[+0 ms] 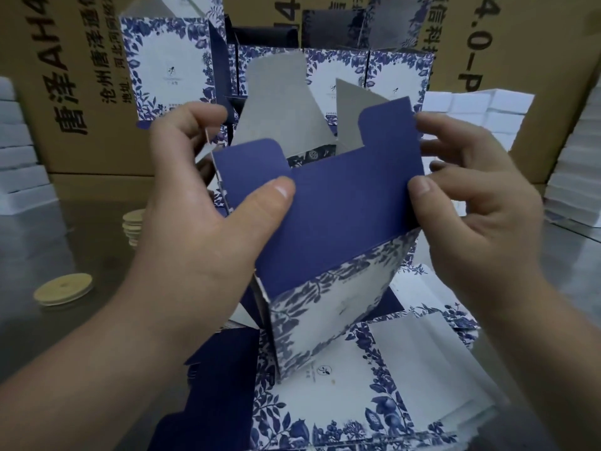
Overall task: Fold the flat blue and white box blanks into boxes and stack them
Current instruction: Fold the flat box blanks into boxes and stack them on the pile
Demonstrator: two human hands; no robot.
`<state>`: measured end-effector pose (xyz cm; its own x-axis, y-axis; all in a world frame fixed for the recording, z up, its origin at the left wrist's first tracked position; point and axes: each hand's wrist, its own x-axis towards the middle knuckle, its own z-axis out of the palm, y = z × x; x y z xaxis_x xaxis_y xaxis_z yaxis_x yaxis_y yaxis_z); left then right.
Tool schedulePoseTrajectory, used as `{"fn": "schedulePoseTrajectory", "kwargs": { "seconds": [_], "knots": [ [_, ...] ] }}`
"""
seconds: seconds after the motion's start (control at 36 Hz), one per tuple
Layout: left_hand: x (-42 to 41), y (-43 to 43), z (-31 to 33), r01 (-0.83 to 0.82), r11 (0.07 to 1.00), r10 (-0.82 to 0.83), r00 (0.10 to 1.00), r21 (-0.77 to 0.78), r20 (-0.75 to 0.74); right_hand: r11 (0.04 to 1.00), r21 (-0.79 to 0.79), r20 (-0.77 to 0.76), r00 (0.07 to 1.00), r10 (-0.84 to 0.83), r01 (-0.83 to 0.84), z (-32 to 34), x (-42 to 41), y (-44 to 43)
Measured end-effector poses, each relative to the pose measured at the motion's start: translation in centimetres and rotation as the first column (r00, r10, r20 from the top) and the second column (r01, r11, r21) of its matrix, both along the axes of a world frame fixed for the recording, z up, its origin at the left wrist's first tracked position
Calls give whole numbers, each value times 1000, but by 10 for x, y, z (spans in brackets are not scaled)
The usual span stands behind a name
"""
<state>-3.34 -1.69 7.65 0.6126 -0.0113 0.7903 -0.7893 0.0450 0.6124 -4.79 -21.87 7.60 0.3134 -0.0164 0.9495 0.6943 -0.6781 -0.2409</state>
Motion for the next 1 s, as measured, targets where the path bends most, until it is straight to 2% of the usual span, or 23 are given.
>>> {"fn": "schedulePoseTrajectory", "kwargs": {
  "seconds": [0.14,0.25,0.39,0.53,0.64,0.92,1.0],
  "knots": [
    [7,2,0,-2,1000,2,1000,-1,-20,997,17,-63,995,-78,79,-1,2,1],
    [13,0,-3,-26,999,28,995,19,-99,991,10,-91,987,-130,131,1,1,3],
    [15,-1,-4,-159,979,176,974,124,-143,991,45,-175,977,-119,128,2,1,7],
    [12,-3,-5,-163,961,213,951,222,-224,985,16,-303,940,-157,170,4,2,7],
    [11,-4,-6,-178,943,249,938,281,-242,986,-1,-337,928,-160,170,7,1,5],
    [14,-7,-13,-168,946,250,924,278,-289,983,-57,-368,912,-182,174,10,-1,3],
    [17,-8,-15,-173,945,250,930,278,-271,983,-44,-422,889,-178,176,11,-2,1]
  ]
}}
